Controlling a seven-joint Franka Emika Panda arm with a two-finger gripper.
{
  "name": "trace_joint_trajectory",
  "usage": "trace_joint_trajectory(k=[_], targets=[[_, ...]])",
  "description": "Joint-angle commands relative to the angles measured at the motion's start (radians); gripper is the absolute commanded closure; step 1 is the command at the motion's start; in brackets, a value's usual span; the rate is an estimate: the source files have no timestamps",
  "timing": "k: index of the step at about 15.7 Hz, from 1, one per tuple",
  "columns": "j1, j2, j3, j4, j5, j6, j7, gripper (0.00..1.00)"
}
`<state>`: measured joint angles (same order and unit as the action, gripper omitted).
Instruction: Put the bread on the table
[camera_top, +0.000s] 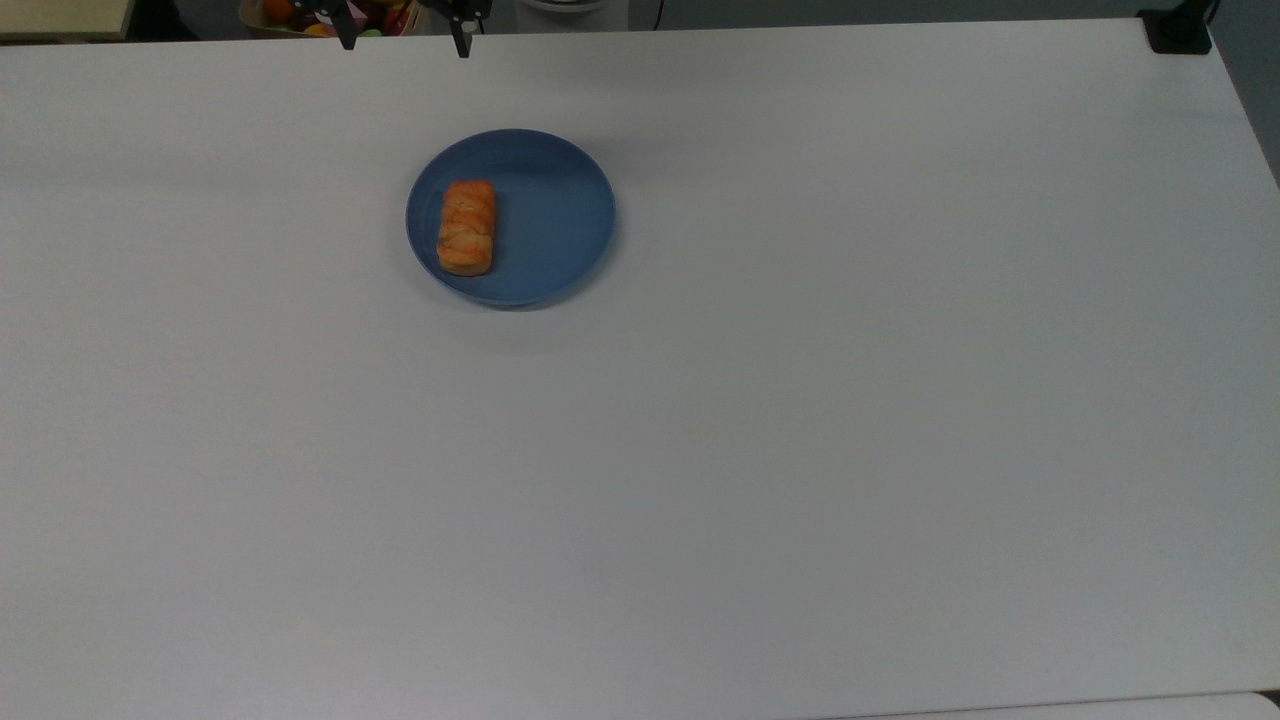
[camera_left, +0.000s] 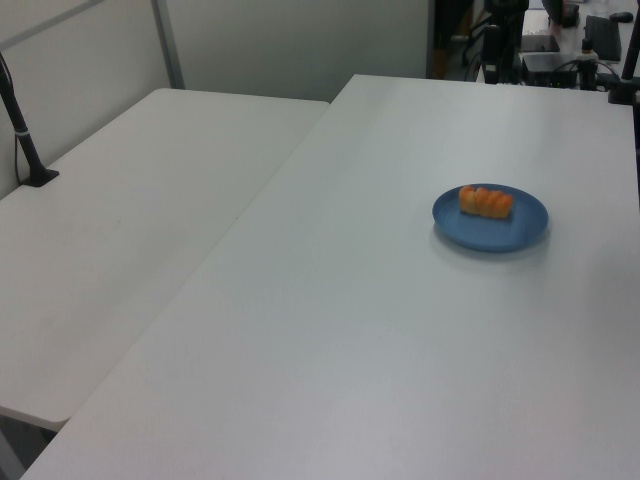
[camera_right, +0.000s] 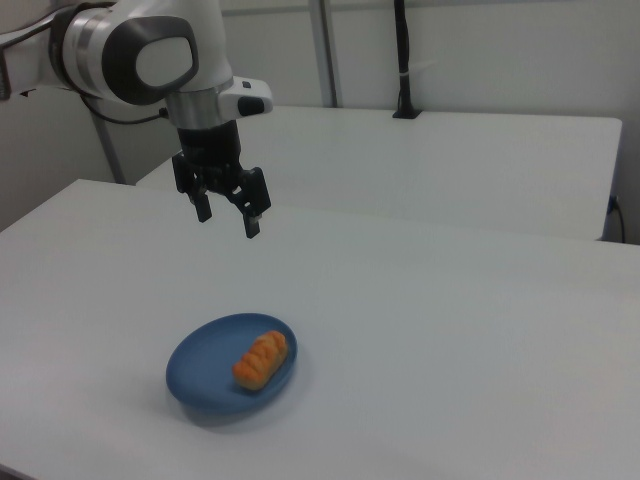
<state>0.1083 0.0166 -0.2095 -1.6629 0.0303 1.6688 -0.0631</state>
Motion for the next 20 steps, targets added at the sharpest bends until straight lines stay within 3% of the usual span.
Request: trace_joint_trajectory(k=[1, 9, 14, 20], targets=[[0.002, 0.005, -0.008, 0.02, 0.02, -0.021, 0.005, 0.0], [0.008, 0.013, -0.01, 0.011, 0.01, 0.009, 0.0, 0.0], [0.018, 0.029, -0.007, -0.17, -0.009, 0.224, -0.018, 0.0], [0.033, 0.077, -0.005, -0.32, -0.033, 0.357, -0.073, 0.0]])
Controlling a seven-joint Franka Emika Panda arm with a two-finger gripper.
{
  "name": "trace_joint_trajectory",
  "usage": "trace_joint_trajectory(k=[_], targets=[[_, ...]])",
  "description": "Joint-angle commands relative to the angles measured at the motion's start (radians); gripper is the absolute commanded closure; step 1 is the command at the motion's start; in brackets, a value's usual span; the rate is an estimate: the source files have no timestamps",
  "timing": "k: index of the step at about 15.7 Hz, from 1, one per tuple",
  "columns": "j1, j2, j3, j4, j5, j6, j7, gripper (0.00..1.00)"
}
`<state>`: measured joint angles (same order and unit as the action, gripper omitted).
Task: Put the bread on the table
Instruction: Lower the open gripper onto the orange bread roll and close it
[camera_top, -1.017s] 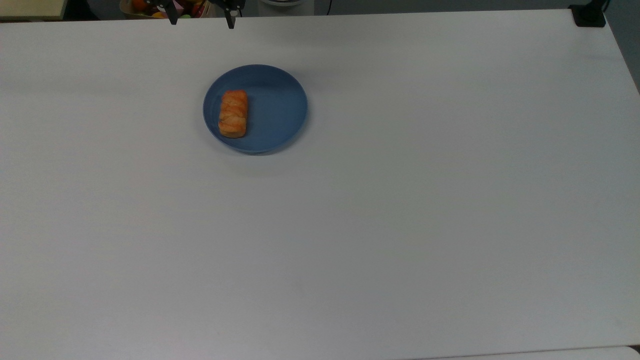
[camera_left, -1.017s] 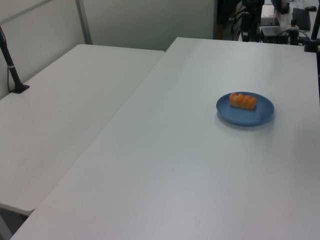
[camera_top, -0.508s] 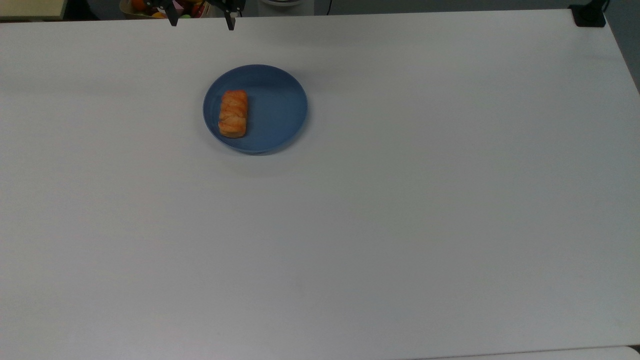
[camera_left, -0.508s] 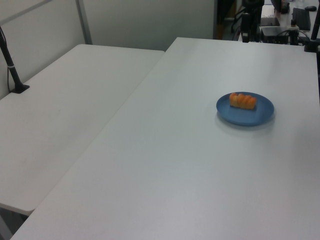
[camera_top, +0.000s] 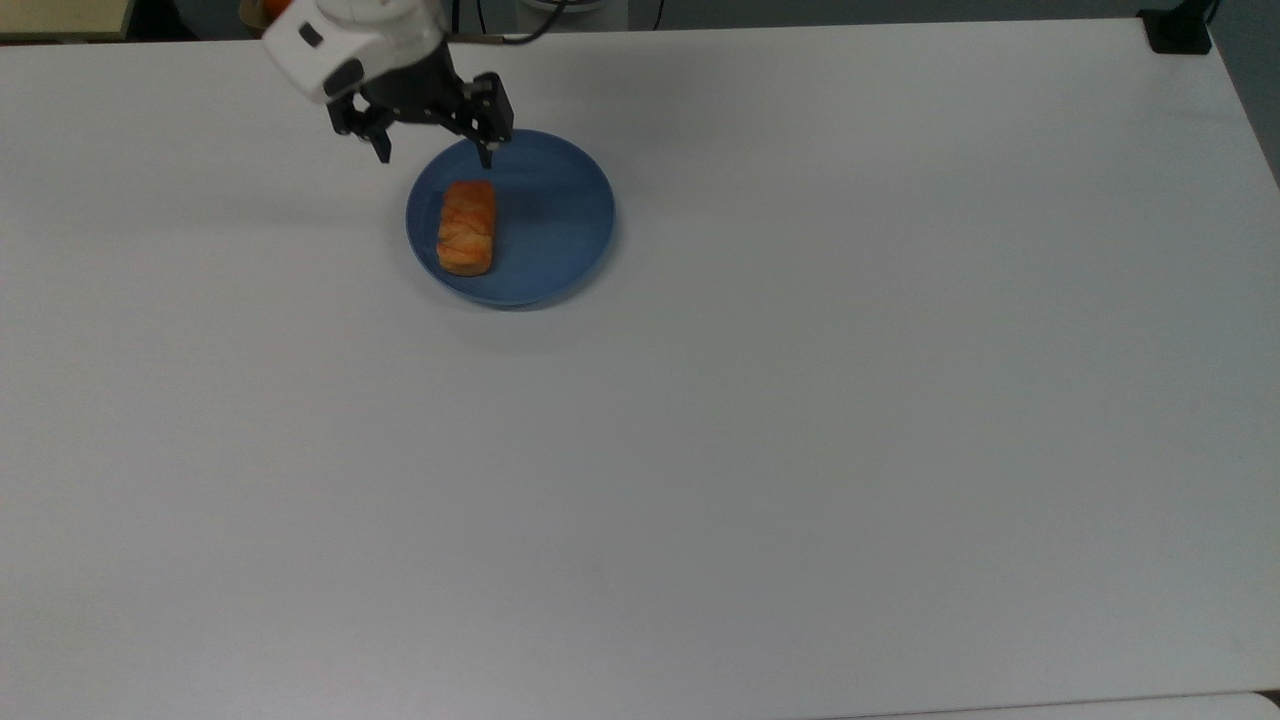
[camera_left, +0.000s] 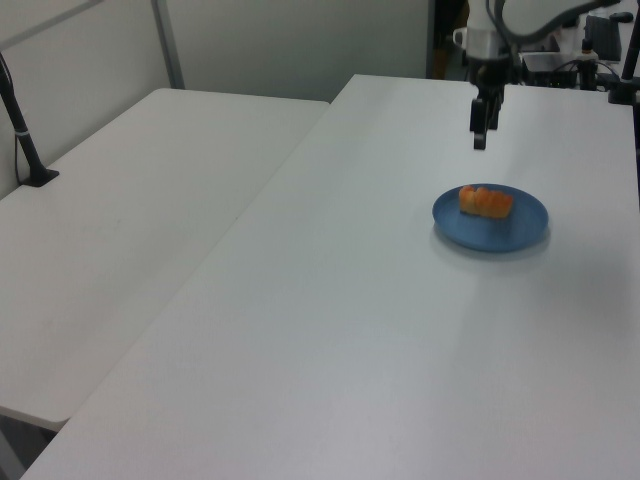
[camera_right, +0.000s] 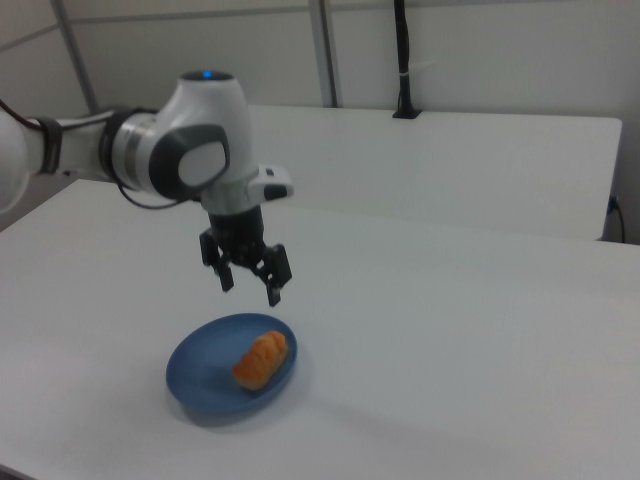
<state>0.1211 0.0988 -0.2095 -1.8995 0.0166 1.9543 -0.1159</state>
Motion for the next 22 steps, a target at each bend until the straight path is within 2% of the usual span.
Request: trace_joint_trajectory(k=[1, 5, 8, 9, 14, 16, 17, 19, 22], targets=[[0.023, 0.002, -0.004, -0.101, -0.023, 0.087, -0.021, 0.0], [0.038, 0.053, -0.001, -0.151, -0.032, 0.185, -0.013, 0.0], [0.049, 0.093, -0.001, -0.191, -0.072, 0.242, -0.01, 0.08], [0.049, 0.094, -0.001, -0.194, -0.073, 0.248, -0.01, 0.14], [0.051, 0.096, -0.001, -0.193, -0.078, 0.25, -0.018, 0.65], [0.051, 0.091, 0.001, -0.188, -0.083, 0.242, -0.022, 0.94], [0.051, 0.087, 0.001, -0.184, -0.083, 0.235, -0.021, 1.0], [0.051, 0.065, 0.013, -0.162, -0.081, 0.195, -0.016, 1.0], [0.051, 0.042, 0.015, -0.054, -0.064, 0.027, -0.018, 1.0]])
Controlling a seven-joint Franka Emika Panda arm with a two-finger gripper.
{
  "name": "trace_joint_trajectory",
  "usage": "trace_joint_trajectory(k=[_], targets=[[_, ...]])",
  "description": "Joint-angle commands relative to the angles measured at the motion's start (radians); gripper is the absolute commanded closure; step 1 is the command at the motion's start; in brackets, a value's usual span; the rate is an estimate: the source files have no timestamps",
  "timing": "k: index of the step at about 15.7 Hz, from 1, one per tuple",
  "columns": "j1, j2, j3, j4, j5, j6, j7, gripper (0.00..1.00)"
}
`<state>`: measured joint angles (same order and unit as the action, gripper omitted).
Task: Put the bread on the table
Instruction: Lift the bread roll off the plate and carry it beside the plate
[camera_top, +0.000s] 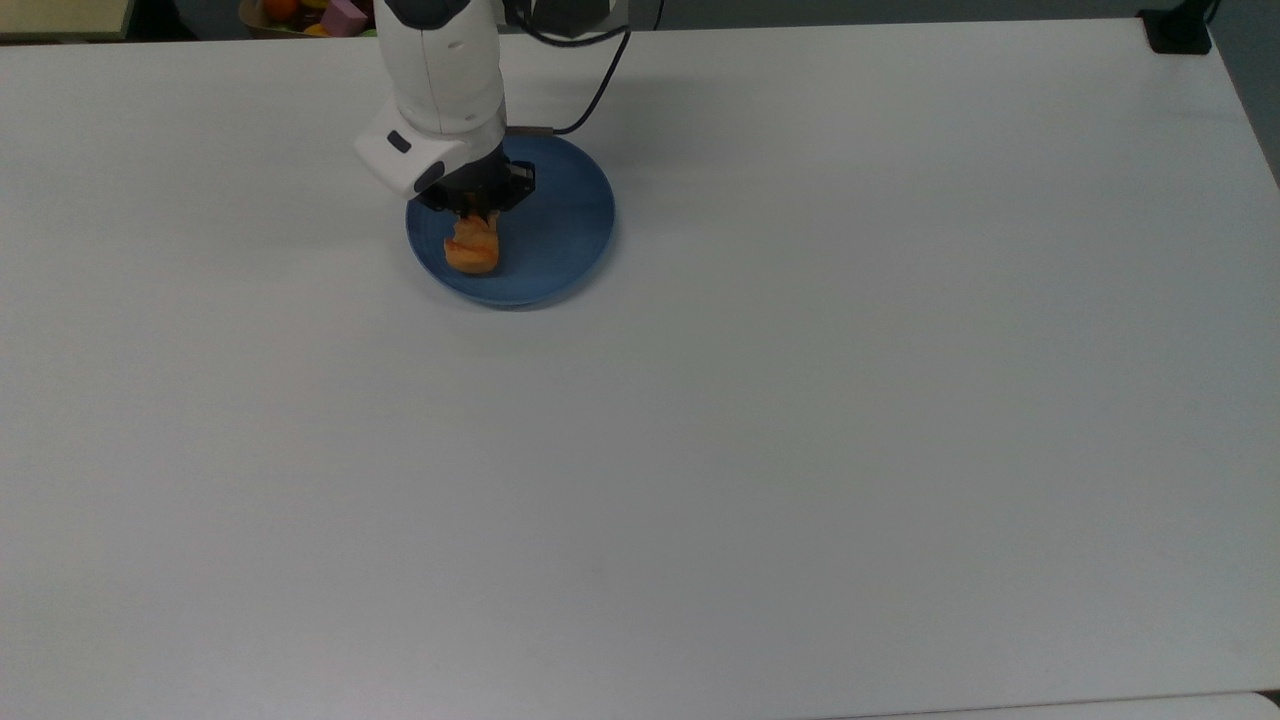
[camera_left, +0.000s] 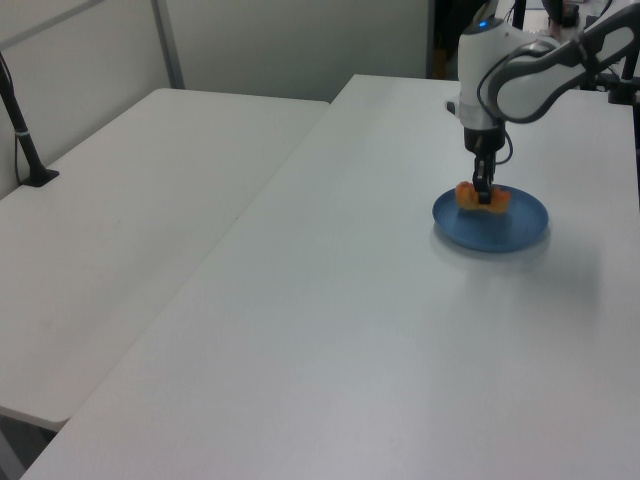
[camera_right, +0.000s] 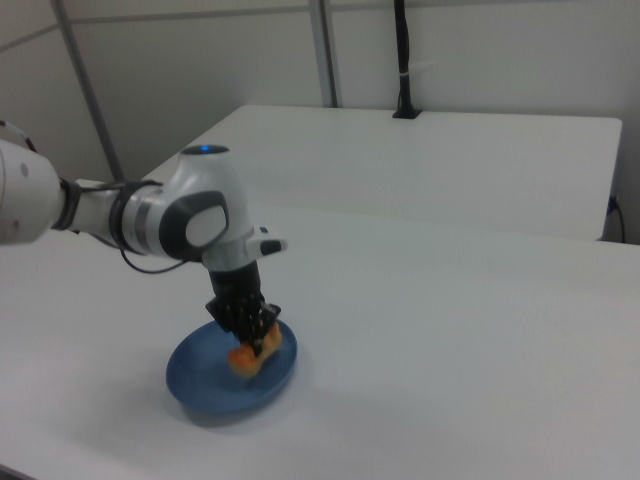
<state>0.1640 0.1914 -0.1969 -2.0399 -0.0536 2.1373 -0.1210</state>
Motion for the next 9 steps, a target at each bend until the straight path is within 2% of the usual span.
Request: trace_joint_trajectory(k=[1, 4, 9], targets=[[0.006, -0.052, 0.002, 0.13, 0.014, -0.209, -0.012, 1.0], [-0.004, -0.052, 0.002, 0.283, 0.069, -0.348, -0.031, 1.0], [-0.047, -0.04, -0.033, 0.412, 0.08, -0.396, -0.138, 1.0]])
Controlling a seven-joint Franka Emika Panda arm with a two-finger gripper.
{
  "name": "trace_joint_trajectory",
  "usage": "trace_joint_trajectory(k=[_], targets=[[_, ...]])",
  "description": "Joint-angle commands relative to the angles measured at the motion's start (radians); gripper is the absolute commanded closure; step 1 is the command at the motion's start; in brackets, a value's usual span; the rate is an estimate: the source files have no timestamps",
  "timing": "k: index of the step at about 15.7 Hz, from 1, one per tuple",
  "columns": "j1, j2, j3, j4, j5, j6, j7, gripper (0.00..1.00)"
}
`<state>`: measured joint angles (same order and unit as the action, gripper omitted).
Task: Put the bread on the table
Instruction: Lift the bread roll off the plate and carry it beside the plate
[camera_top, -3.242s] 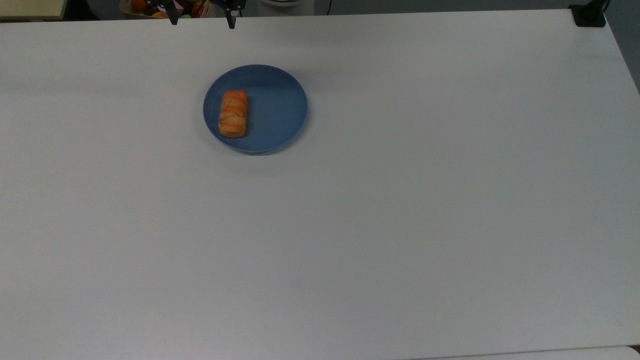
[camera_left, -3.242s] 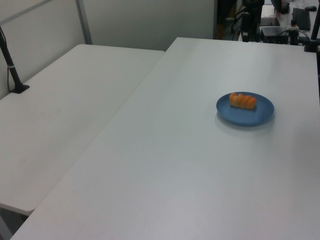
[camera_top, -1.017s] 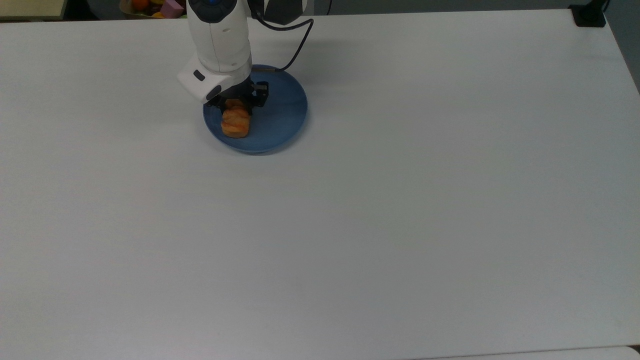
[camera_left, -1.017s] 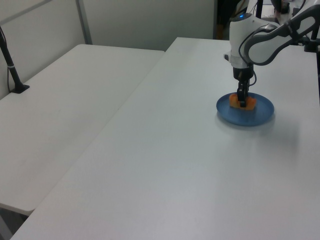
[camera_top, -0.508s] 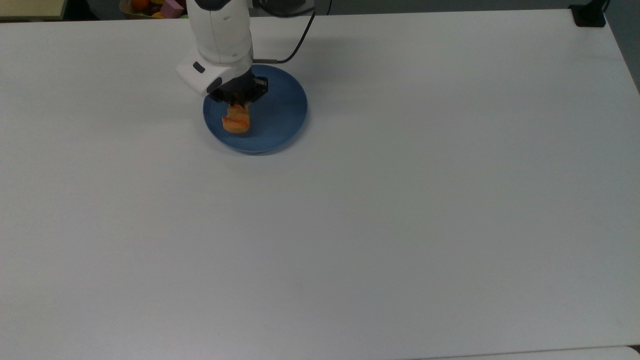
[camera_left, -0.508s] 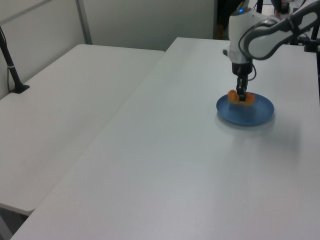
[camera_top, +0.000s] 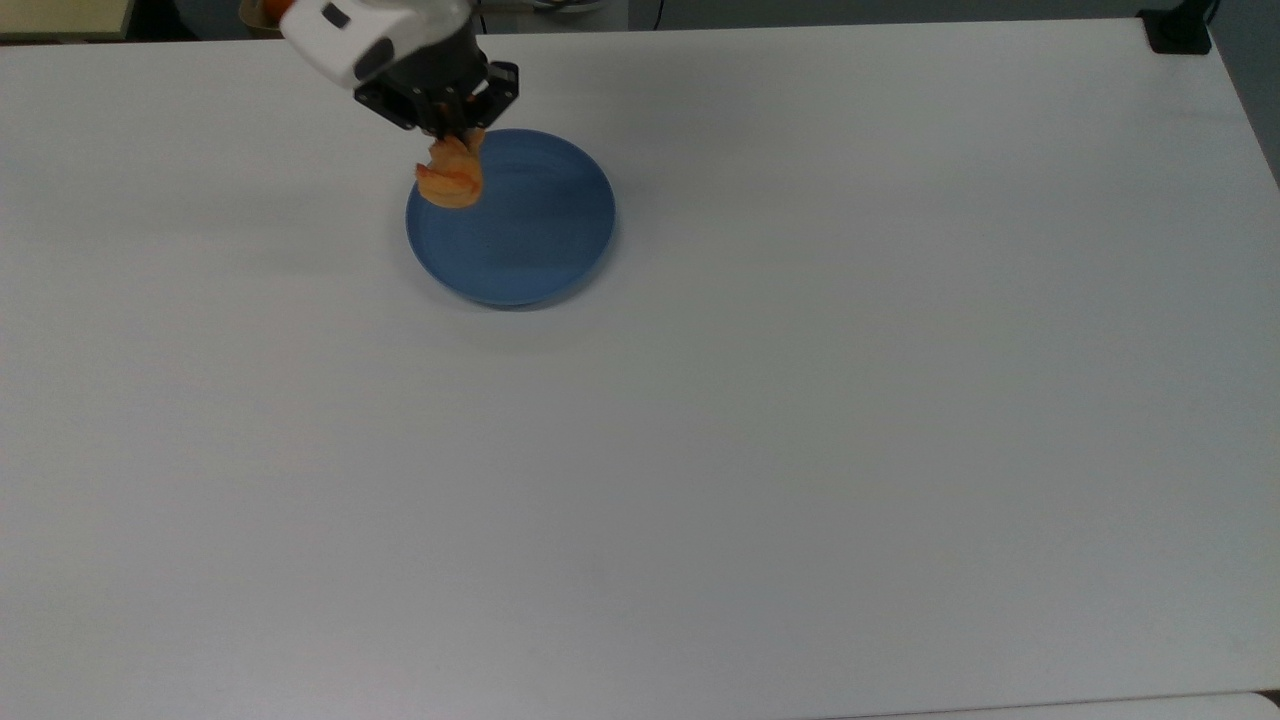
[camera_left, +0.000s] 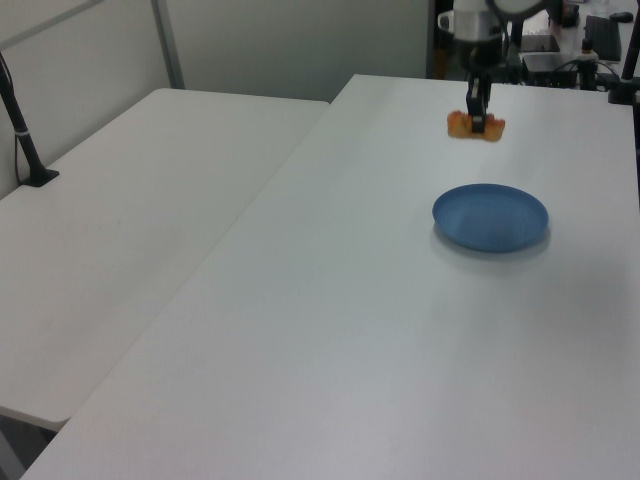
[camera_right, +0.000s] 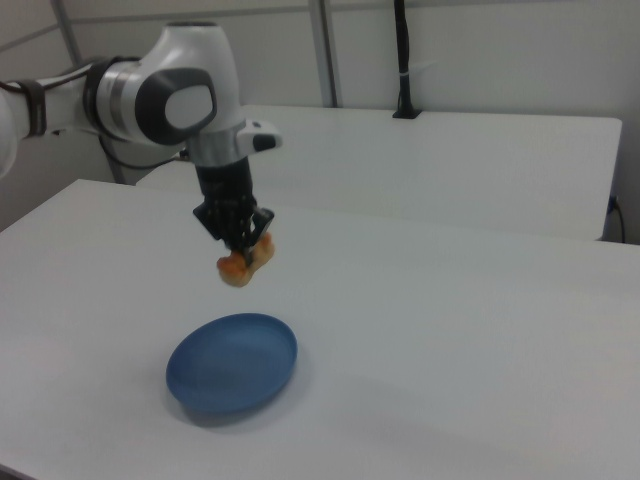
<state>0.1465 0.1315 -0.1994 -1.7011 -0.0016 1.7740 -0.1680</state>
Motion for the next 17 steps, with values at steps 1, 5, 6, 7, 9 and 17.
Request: trace_joint_trajectory(k=[1, 5, 6, 7, 9, 17], targets=[[-0.038, 0.029, -0.05, 0.099, 0.029, -0.033, -0.122, 1.0], [-0.102, 0.146, -0.093, 0.269, 0.063, -0.048, -0.205, 1.0], [-0.116, 0.18, -0.106, 0.312, 0.068, -0.065, -0.224, 1.0], [-0.133, 0.213, -0.115, 0.348, 0.066, -0.077, -0.243, 1.0], [-0.174, 0.276, -0.121, 0.411, 0.086, -0.08, -0.28, 1.0], [-0.318, 0.523, -0.12, 0.635, 0.172, 0.042, -0.304, 1.0]])
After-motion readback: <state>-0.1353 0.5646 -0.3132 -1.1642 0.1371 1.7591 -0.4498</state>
